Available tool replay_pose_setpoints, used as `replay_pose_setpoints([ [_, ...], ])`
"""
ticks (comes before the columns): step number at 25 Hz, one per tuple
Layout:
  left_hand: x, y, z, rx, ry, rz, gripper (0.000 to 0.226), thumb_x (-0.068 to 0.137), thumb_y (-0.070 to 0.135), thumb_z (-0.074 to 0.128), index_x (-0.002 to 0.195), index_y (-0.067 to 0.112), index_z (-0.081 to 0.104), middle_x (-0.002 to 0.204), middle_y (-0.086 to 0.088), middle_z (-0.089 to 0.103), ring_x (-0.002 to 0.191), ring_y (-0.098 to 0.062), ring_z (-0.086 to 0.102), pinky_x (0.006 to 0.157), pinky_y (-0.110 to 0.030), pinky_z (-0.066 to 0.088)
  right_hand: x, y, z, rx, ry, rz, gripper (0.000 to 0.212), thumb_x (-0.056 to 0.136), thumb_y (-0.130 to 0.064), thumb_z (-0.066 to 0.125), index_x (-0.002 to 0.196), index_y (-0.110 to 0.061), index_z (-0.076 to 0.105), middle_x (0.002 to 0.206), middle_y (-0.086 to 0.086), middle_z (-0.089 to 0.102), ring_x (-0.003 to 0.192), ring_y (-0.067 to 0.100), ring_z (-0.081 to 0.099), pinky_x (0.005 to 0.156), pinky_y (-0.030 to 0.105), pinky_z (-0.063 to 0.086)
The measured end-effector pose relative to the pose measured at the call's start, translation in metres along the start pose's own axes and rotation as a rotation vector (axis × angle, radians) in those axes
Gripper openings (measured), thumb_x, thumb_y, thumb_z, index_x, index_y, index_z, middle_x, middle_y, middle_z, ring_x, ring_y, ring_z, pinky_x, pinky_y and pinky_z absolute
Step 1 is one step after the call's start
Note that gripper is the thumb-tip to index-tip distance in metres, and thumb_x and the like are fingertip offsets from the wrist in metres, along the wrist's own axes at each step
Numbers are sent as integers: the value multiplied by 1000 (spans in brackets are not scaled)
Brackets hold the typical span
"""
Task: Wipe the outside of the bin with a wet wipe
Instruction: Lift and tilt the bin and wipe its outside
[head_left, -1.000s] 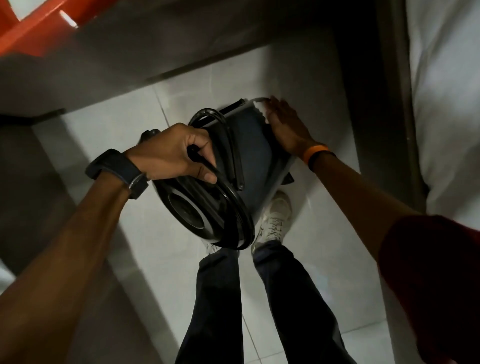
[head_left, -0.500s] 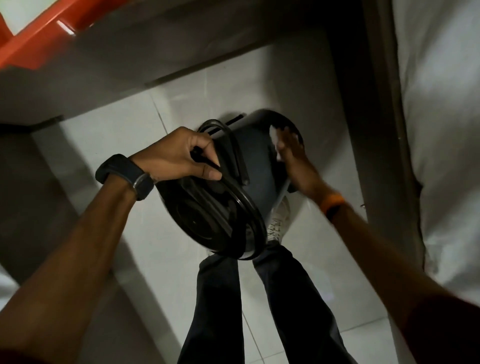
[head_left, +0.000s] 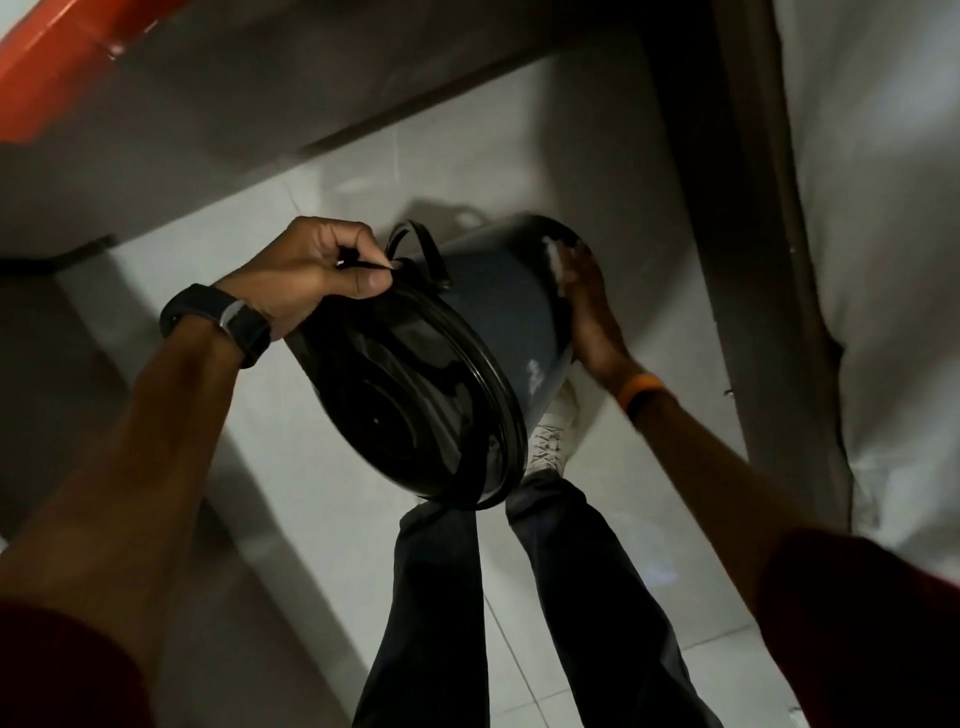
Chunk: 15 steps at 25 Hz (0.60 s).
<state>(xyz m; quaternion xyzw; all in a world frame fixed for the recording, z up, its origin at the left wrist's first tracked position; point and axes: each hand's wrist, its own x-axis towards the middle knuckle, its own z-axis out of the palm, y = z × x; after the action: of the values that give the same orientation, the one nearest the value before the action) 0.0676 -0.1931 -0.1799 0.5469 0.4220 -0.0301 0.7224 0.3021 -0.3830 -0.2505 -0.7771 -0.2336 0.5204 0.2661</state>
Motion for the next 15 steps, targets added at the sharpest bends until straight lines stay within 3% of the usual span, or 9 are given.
replay_pose_setpoints([
  [2,-2,-8,-7,-91,29,-27,6,75,11,65,80,10,62,71,4,64,70,-9,60,72,-17,52,-47,-8,26,-67,-91,-305,48,110,-44,18,156,-56,19,171,-24,2,164,11,-5,134,30,2],
  [3,-3,-13,-12,-137,41,-36,4,77,9,64,81,10,61,70,7,65,69,-7,60,71,-15,52,-68,-6,35,-73,-148,-436,49,110,-45,15,158,-53,21,172,-24,1,164,11,-7,133,26,0],
  [5,-4,-20,-18,-226,114,-29,8,84,3,60,82,11,61,71,11,66,72,-6,60,73,-14,52,-71,-1,36,-83,-214,-519,50,110,-41,12,159,-52,19,174,-20,-1,164,15,-8,133,32,-5],
  [6,-4,-22,-17,-232,200,-1,13,89,0,57,85,12,62,75,12,68,75,-5,61,77,-15,52,-56,-2,29,-30,-201,-423,49,111,-39,14,157,-54,16,173,-18,-1,164,16,-7,134,39,-6],
  [8,-3,-24,-6,-42,528,99,12,97,7,53,96,12,63,94,7,72,90,-7,61,90,-22,51,-15,-1,14,153,-94,-84,48,113,-38,17,161,-44,12,175,-10,0,165,19,-1,135,50,3],
  [10,-6,-24,26,347,853,213,21,101,23,46,110,17,64,121,-6,65,115,-16,55,107,-40,42,20,-2,4,227,-24,163,57,113,-45,17,166,-30,3,177,-2,1,165,22,4,133,54,11],
  [11,-8,-22,48,555,904,276,27,102,29,42,118,20,62,130,-6,60,126,-21,49,110,-47,36,32,-4,4,218,-44,210,60,112,-47,16,166,-27,0,177,0,1,165,23,5,133,54,12],
  [13,-8,-17,85,892,782,483,34,100,33,39,125,25,60,139,-1,55,138,-25,40,112,-55,30,42,-6,9,197,-128,218,59,112,-47,15,166,-23,8,176,4,9,162,22,15,127,45,26],
  [15,-3,-9,106,1039,526,721,30,99,32,42,118,23,65,129,-1,63,132,-22,49,113,-57,29,39,-9,16,318,-184,233,56,114,-40,18,162,-13,28,163,4,36,142,16,42,111,32,39],
])
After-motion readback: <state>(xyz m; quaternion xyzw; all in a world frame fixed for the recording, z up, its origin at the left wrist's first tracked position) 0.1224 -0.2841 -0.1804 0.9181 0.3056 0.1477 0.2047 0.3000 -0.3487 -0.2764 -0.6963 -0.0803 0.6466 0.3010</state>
